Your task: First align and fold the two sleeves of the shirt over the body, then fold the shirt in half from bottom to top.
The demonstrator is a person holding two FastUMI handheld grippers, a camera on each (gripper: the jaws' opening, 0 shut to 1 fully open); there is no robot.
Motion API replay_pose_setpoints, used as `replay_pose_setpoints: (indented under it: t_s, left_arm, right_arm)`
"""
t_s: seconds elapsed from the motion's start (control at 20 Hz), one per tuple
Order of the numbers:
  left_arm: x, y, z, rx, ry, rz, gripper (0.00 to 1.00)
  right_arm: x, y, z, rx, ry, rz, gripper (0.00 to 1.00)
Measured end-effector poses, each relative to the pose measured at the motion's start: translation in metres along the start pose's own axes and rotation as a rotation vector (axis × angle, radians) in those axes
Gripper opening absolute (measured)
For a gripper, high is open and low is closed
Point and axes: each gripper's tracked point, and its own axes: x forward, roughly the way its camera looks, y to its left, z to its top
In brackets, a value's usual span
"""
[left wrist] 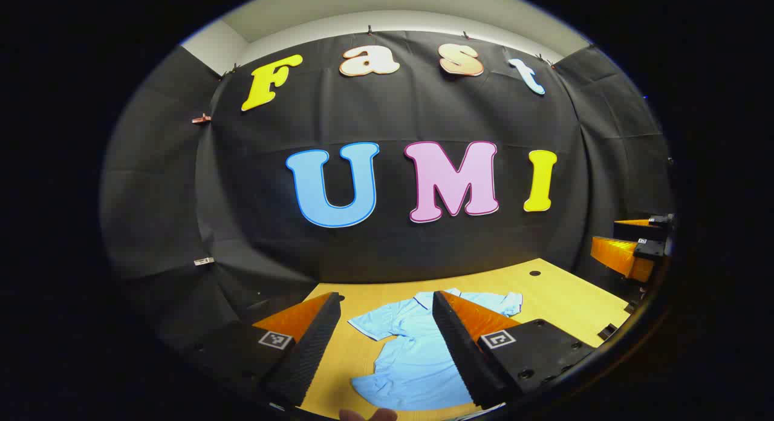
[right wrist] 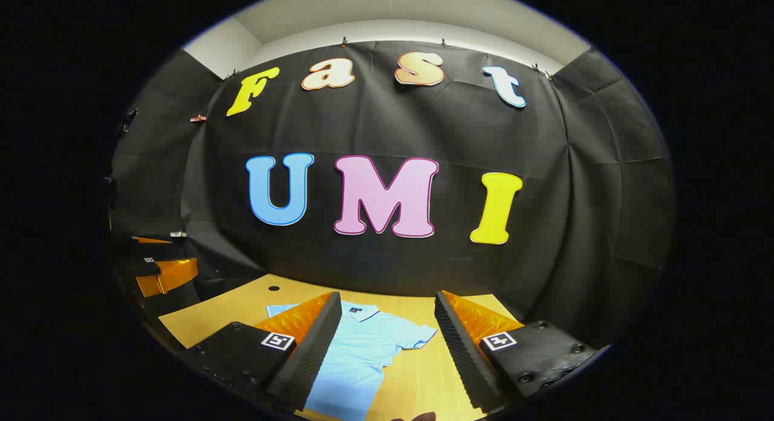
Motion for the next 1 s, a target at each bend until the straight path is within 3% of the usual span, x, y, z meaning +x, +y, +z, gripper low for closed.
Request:
replay_pose_setpoints:
  t_s: [1.0]
  left_arm:
    - [-0.002, -0.006, -0.008, 0.024, 0.021, -0.017, 0.97]
  right_arm:
    - [0.014, -0.002, -0.003, 0.016, 0.033, -0.013, 0.96]
